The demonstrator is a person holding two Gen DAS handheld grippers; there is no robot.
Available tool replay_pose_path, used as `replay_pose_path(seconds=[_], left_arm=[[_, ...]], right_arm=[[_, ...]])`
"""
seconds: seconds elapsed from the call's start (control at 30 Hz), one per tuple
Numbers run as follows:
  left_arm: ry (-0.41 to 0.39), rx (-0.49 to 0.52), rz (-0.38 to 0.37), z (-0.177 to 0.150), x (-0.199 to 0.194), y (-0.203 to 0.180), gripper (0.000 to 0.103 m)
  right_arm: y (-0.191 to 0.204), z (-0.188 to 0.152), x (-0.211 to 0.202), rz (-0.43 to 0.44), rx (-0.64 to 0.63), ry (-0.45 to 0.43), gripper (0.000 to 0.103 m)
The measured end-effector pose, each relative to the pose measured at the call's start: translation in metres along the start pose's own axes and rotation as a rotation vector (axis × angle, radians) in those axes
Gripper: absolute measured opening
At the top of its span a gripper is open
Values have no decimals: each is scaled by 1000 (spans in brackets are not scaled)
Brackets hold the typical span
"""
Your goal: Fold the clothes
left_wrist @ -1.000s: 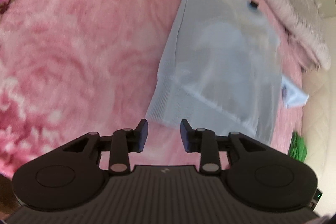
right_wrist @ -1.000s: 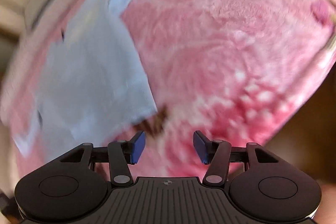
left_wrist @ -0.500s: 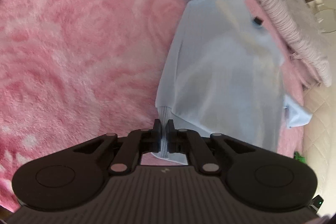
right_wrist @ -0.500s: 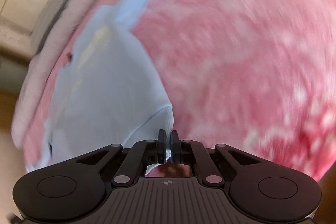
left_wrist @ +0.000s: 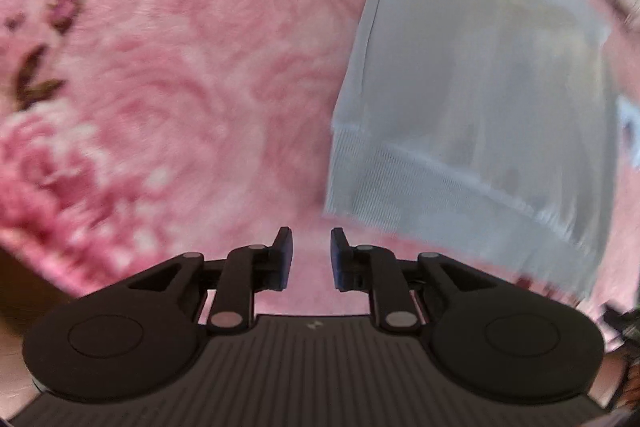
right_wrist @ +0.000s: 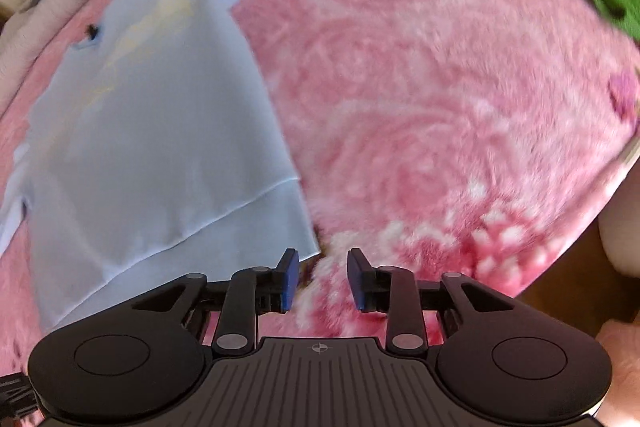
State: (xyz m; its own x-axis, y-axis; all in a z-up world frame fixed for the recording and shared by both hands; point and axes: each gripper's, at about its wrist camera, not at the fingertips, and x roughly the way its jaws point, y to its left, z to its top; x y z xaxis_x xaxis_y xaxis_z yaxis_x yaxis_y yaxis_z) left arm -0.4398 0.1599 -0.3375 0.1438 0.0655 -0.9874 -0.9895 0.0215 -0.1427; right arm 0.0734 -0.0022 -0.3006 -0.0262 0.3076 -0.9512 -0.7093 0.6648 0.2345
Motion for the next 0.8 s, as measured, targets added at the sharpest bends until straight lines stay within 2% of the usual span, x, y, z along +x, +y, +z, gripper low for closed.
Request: replay_pose_path(seconds=[0.1,0.2,0.37,0.53,0.8], left_arm=[[-22,41,39,-1,-30,-25,17],[-44,83,77,-2,-59,-50,22],[-152,161,122,-4,-102,-89,24],[-216,159,112,-5,-128,-101,26],[-246,162,95,-7,-145,-111,26]], right_arm=[[10,4,-23,53,-21,10,32],[33,7,-36,46,-109,-10,33],[71,11,-57,31,-259,-46,34],[89,14,-73,44,-336,-72,34],[96,18,-89,37,-352,-84,35]])
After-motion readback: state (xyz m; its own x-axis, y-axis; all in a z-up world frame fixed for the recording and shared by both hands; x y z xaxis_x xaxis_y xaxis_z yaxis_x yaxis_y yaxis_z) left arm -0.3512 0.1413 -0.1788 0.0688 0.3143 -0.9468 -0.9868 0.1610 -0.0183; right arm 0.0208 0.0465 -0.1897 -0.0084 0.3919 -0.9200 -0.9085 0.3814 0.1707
